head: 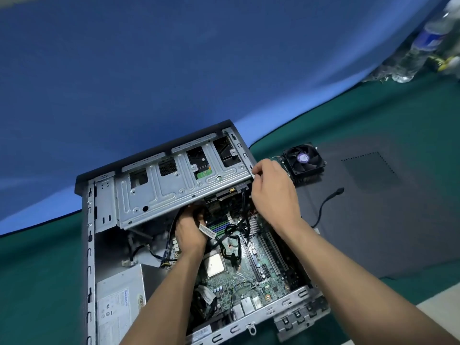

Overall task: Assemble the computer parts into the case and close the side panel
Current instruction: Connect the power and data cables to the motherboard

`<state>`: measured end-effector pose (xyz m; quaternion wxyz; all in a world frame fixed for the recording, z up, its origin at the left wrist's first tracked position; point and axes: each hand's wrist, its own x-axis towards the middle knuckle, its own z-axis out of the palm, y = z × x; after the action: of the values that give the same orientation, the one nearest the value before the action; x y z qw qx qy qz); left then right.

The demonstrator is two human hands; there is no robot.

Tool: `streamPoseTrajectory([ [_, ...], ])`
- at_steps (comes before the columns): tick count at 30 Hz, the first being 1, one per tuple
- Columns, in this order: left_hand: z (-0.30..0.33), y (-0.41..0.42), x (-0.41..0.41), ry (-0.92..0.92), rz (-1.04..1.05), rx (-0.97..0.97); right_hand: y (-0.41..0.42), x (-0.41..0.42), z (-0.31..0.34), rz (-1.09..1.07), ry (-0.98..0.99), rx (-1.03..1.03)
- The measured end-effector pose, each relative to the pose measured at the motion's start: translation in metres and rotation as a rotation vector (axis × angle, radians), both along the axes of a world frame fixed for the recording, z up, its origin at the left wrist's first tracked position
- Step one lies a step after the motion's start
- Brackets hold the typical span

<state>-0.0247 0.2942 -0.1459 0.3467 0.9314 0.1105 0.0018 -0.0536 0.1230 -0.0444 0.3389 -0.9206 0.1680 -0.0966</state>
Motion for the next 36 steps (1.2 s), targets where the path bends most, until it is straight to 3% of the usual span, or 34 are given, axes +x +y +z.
streamPoseTrajectory([
  [4,0.004,-0.001,0.009,0.165,0.041,0.049,-0.002,-0.005,-0.001,-0.008,-0.008,0.043],
  [8,0.017,0.001,0.007,0.216,-0.015,0.085,-0.002,-0.001,0.000,-0.011,-0.005,0.063],
  [15,0.066,0.008,0.003,0.404,-0.560,0.535,-0.003,0.002,-0.001,0.003,-0.018,0.015],
  [20,0.122,-0.014,0.018,0.295,-0.743,0.701,-0.007,0.001,-0.001,-0.001,-0.011,0.093],
  [24,0.139,-0.048,0.035,0.043,-0.672,0.533,-0.013,0.005,-0.001,-0.094,0.015,0.353],
  [28,0.125,-0.076,0.042,-0.001,-0.678,0.360,-0.029,0.002,-0.009,-0.144,0.012,0.530],
  [32,0.103,-0.078,0.046,-0.154,-0.722,0.451,-0.054,-0.019,-0.024,-0.144,-0.017,0.333],
  [36,0.094,-0.079,0.050,-0.243,-0.753,0.514,-0.079,-0.024,-0.047,-0.146,0.225,0.138],
])
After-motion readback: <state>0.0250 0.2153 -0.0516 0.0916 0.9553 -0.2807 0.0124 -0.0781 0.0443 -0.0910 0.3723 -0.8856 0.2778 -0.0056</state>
